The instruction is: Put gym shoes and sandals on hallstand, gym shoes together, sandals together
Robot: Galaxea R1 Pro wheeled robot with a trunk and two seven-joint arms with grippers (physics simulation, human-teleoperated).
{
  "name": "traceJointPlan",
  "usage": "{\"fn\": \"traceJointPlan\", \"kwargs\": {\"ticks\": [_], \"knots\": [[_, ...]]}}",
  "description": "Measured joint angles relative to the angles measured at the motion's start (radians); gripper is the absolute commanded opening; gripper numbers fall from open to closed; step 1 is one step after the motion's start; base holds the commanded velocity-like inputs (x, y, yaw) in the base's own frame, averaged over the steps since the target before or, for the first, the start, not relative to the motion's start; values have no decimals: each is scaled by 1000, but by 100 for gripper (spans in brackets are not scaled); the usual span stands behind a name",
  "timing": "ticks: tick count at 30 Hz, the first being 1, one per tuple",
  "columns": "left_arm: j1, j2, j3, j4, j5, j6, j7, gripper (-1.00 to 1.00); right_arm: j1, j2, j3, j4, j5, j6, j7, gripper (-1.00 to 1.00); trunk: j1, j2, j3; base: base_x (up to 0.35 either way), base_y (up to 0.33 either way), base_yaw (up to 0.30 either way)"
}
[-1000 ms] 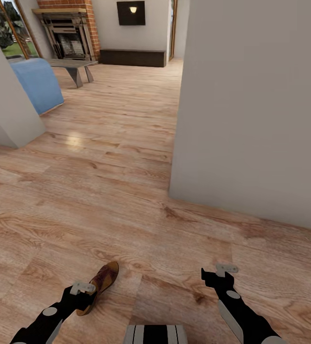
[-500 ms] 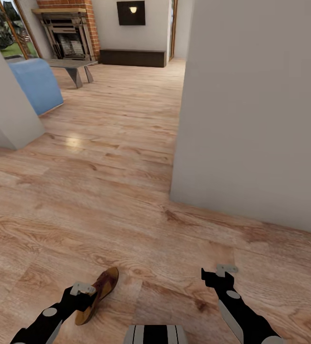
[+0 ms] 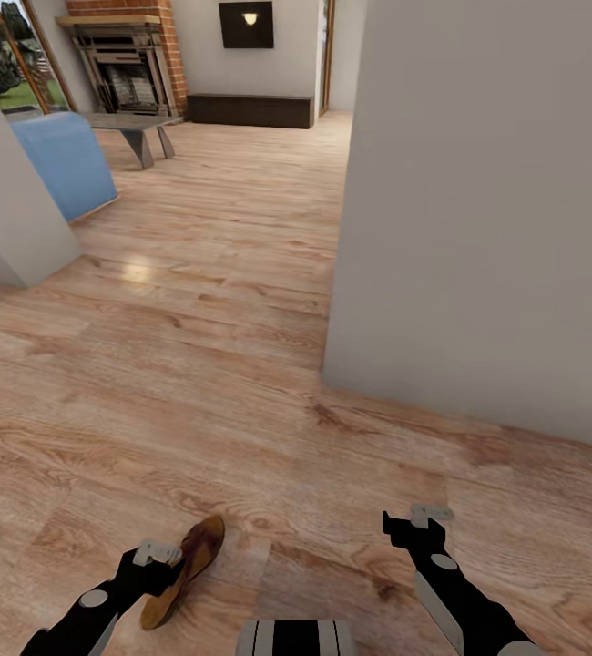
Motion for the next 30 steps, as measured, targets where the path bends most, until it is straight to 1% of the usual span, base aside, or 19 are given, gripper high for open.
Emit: {"fn": "traceJointPlan", "kwargs": {"ticks": [5,11,25,30], "knots": [[1,0,0,0,0,-1,0,100,0,0,0,-1,0,0,0,100,0,0,0,2,0,-174],[1,1,0,-1,0,-1,0,100,0,0,0,-1,0,0,0,100,0,0,0,1,0,-75],[1,1,0,-1,-1,0,0,100,0,1,-1,-3,0,-1,0,100,6,-3,-54,0,0,-12],[1,1,0,-1,-2,-1,0,100,0,0,-3,-7,-1,-1,0,100,6,-3,-54,0,0,0]]}}
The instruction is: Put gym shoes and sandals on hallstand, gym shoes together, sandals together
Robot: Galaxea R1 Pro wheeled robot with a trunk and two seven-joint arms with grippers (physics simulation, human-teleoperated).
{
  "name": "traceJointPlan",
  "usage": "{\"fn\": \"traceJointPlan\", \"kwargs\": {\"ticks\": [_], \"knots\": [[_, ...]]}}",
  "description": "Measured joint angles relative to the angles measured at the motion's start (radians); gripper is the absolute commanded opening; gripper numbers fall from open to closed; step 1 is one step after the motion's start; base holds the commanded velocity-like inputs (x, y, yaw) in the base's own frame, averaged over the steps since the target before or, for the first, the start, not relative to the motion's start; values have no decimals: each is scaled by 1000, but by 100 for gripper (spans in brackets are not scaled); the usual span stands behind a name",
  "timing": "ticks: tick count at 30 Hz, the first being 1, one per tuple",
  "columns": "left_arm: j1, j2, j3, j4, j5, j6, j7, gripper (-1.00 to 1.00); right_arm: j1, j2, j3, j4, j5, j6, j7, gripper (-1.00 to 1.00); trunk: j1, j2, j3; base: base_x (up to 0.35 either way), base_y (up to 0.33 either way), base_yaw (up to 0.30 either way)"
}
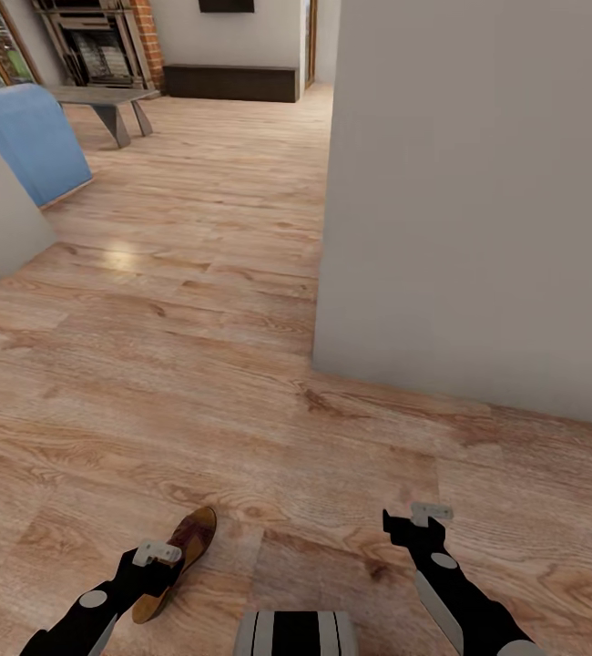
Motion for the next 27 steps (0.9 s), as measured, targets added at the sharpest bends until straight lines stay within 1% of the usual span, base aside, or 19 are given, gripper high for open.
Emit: {"fn": "traceJointPlan", "kwargs": {"ticks": [2,5,9,13,16,21,27], "knots": [[0,0,0,0,0,0,0,100,0,0,0,-2,0,0,0,100,0,0,0,0,0,0],[1,2,0,0,-1,1,0,100,0,-5,-4,-47,0,2,0,100,0,0,0,0,0,0],[2,2,0,0,-1,2,0,100,0,-24,-5,-159,1,6,1,100,0,0,0,0,0,0],[3,2,0,0,-2,3,-1,100,0,-49,-4,-265,0,19,0,100,0,0,0,0,0,0],[3,3,0,1,-2,3,-1,100,0,-62,-3,-332,-2,41,0,100,0,0,0,0,0,0],[4,3,-1,2,-2,3,-1,100,0,-71,-2,-411,-3,101,0,100,0,0,0,0,0,0],[5,3,-1,6,-2,3,-1,100,0,-78,1,-455,-2,147,0,100,3,-1,-23,0,0,0]]}}
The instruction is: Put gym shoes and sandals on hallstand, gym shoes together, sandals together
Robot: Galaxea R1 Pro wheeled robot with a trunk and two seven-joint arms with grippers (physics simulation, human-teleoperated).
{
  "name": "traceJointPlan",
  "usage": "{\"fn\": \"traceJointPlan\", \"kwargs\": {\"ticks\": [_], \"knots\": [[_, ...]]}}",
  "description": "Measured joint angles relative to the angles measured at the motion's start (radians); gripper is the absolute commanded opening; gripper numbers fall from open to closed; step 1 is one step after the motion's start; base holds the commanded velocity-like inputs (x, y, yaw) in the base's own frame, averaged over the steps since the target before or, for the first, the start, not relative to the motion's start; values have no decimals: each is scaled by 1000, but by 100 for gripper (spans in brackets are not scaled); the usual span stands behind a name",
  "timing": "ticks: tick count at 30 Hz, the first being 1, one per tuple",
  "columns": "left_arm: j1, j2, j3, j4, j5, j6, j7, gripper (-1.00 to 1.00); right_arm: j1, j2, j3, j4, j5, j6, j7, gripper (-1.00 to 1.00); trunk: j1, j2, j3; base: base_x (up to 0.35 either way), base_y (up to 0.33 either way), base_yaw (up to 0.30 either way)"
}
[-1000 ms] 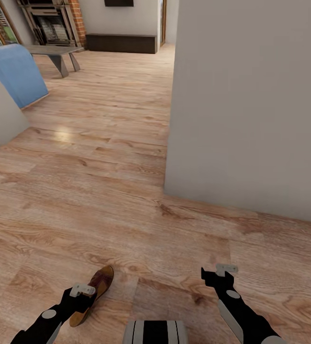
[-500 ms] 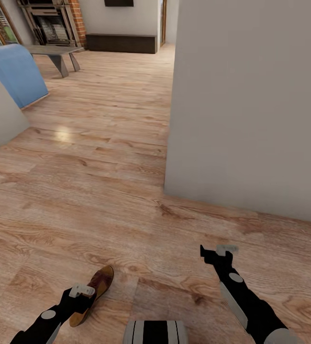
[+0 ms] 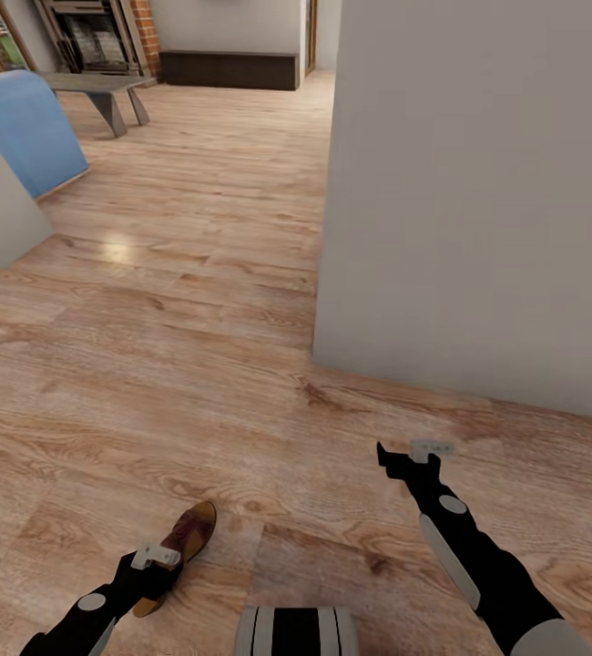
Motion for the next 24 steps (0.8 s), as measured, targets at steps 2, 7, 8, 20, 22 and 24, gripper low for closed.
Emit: {"fn": "traceJointPlan", "kwargs": {"ticks": [2,7,8,20,22,24], "knots": [[0,0,0,1,0,0,0,100,0,-4,0,-3,0,4,0,100,1,0,-8,0,0,0],[0,0,0,1,0,-1,1,100,0,-16,1,-7,0,8,0,100,3,-2,-27,0,0,0],[0,0,0,1,0,-1,0,100,0,-18,1,-7,-1,9,0,100,4,-2,-31,0,0,0],[0,1,1,1,-1,-1,1,100,0,-25,1,-9,-1,10,0,100,7,-4,-58,0,0,0],[1,2,1,1,-1,-2,1,100,0,-25,1,-9,-1,10,-1,100,8,-4,-66,0,0,0],[2,2,1,1,-1,-2,1,100,0,-25,1,-9,-1,10,-1,100,9,-4,-74,0,0,0]]}}
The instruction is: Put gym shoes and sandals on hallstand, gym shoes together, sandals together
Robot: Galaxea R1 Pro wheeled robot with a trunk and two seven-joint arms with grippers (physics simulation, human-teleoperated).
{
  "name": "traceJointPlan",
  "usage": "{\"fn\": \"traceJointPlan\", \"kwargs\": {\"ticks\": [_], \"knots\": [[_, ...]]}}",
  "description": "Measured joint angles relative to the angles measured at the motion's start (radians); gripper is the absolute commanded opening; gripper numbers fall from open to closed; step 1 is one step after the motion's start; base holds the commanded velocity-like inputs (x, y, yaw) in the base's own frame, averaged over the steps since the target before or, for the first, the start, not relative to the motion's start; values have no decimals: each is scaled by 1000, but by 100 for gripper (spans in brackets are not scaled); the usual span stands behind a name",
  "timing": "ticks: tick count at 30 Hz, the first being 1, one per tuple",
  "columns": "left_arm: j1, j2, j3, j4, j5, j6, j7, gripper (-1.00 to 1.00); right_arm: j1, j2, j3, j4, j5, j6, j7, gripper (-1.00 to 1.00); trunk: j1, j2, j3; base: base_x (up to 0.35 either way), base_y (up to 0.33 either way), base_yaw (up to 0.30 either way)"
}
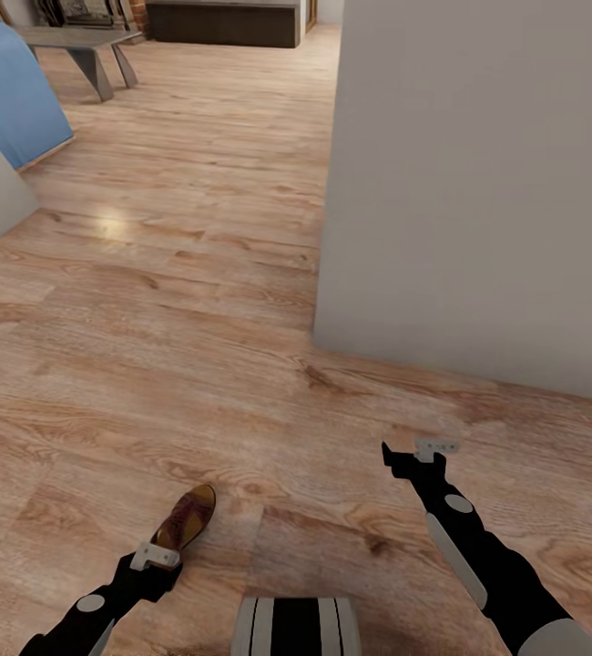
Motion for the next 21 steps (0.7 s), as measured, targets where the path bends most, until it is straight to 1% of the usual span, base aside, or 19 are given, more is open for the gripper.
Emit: {"fn": "traceJointPlan", "kwargs": {"ticks": [1,14,21], "knots": [[0,0,0,-1,0,0,0,100,0,0,0,0,0,0,0,100,0,0,-4,0,0,0],[1,3,0,-7,1,-2,0,100,0,1,0,0,0,0,0,100,0,0,-4,0,0,0],[1,4,1,-8,1,-3,0,100,0,1,1,0,0,0,0,100,4,-2,-31,0,0,0]]}}
